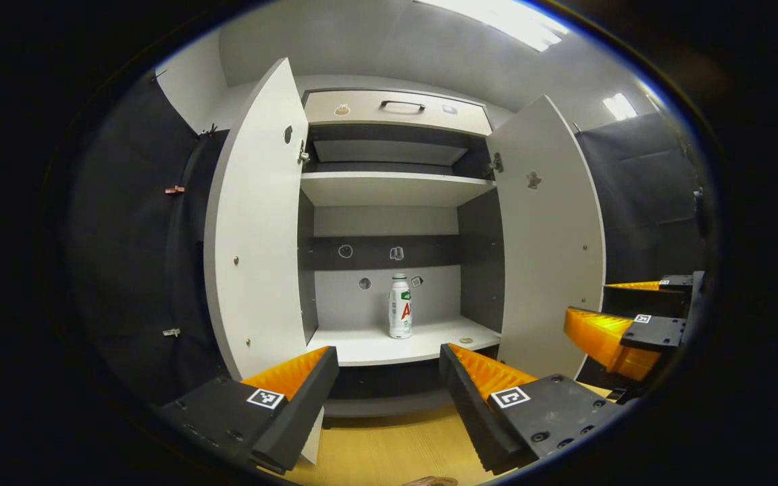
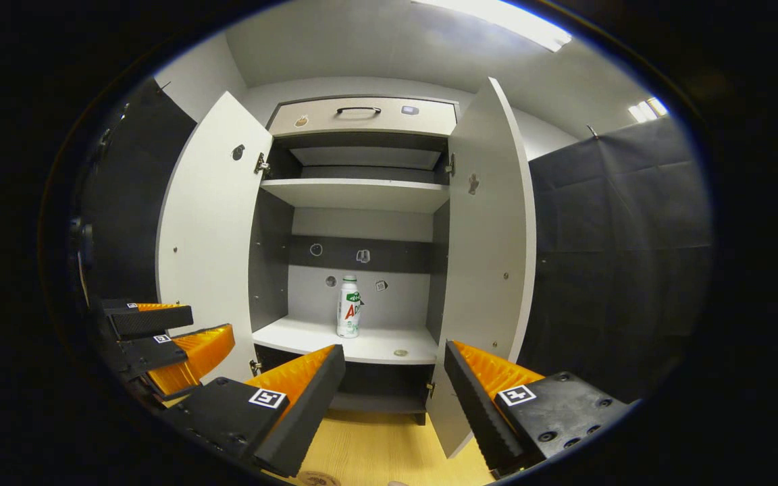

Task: Grasp the bottle in the cabinet with the left hand and place it on the coaster, then close the right door with the right hand and the left door with the left hand.

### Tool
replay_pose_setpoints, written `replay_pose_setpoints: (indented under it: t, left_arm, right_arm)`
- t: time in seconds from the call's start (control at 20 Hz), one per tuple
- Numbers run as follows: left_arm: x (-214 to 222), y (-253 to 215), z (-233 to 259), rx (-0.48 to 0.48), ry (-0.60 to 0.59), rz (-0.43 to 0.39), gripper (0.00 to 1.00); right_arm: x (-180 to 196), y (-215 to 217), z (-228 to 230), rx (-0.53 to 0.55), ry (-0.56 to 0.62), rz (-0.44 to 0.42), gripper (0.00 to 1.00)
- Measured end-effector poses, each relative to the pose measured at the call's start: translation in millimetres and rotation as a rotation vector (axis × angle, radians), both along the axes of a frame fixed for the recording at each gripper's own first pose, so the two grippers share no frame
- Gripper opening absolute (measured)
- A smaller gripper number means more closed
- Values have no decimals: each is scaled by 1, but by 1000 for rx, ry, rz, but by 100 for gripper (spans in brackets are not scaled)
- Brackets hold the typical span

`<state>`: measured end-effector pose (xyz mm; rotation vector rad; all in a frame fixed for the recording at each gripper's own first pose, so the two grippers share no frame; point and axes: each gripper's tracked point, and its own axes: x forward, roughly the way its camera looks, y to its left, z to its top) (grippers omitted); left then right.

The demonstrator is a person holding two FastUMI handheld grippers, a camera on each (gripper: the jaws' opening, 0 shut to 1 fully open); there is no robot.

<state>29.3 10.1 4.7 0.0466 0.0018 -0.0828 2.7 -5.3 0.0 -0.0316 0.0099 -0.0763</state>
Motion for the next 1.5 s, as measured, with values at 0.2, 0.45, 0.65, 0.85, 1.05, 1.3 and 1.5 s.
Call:
replay_pose_setpoints:
  t: [0.2,0.45,0.65,0.85,1.05,1.3,1.5]
  left_arm:
    - [36,3,4,6,-15,21,95]
    - [109,-8,-1,-11,-6,33,95]
    - [184,-20,-5,-20,-1,27,95]
    - [254,-26,-10,-6,-21,35,95]
    - [305,-31,-17,23,-35,22,95]
    - [351,-43,-30,6,-29,-19,95]
    - [379,-46,-41,-3,-18,-28,95]
  right_arm:
    - [24,-4,-2,8,-6,20,98]
    - [74,6,-6,28,-34,122,98]
    - [120,8,-19,7,-13,189,98]
    - [156,3,-36,-44,-6,211,98]
    - [186,9,-50,-51,12,250,98]
    - [213,5,-78,-75,77,247,98]
    - [224,-1,-92,-70,105,240,98]
